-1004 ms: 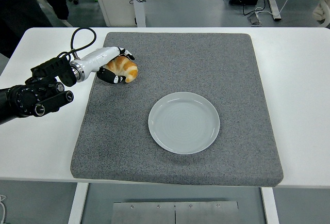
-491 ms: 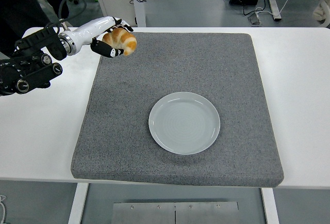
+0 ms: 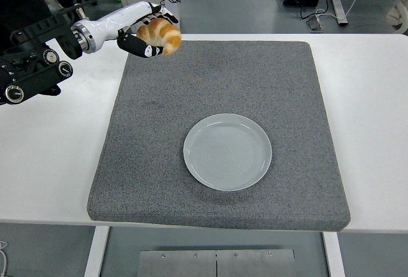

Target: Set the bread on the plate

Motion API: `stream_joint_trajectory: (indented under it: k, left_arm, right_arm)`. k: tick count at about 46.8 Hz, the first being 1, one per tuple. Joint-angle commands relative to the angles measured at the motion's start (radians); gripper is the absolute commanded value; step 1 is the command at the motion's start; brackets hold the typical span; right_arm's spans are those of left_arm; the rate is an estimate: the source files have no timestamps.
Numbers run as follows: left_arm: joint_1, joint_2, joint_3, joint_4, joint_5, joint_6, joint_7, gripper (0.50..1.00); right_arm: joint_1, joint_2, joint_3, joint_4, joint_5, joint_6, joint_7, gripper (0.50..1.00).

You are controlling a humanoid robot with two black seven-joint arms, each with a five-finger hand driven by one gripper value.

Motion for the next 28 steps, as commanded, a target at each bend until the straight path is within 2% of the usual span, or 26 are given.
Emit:
stream_joint_trajectory:
  k: [1,28]
  left_arm:
    - [-0.005,-0.001,0.000,-0.026,0.001,0.000,0.000,0.687]
    - [-0.048,-0.007,-0.020,-0.207,0.072,0.000,0.002,0.704]
  right_arm:
    - [0.000,0.000,0.000,0.000,0.000,0.000,0.000,1.000]
    - [0.000,0.000,0.000,0.000,0.000,0.000,0.000,1.000]
